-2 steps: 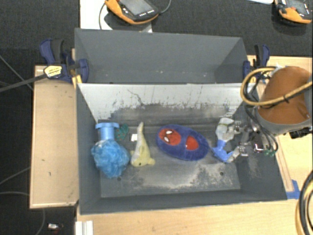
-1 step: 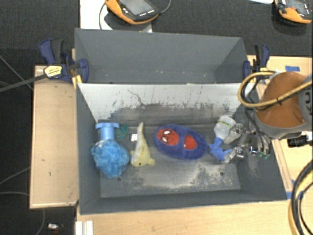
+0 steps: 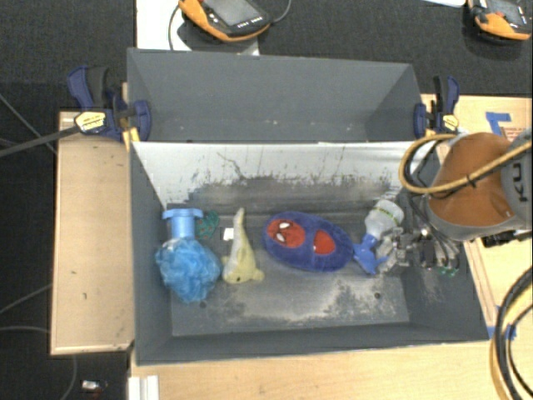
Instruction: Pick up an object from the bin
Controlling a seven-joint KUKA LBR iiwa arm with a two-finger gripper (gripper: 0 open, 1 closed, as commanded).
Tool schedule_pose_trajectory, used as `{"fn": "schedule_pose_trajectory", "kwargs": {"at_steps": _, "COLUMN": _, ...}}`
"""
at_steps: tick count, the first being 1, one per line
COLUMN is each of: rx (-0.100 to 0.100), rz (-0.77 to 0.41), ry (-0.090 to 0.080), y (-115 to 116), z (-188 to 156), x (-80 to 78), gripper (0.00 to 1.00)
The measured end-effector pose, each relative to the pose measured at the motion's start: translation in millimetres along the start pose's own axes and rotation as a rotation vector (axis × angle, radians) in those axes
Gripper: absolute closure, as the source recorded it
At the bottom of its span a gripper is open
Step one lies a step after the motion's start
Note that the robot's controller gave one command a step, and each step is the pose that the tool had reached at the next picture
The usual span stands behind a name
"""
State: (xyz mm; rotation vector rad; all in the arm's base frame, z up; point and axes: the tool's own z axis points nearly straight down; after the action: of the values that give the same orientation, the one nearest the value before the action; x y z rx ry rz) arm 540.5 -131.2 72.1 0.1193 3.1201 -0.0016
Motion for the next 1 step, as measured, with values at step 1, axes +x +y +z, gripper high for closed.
{"fn": "schedule_pose_trajectory", "kwargs": {"at_steps": 1, "rx": 0.000, "rz": 0.000, "ry": 0.000, "y": 0.0, "z": -0.2, "x": 0.0, "gripper": 1.00}}
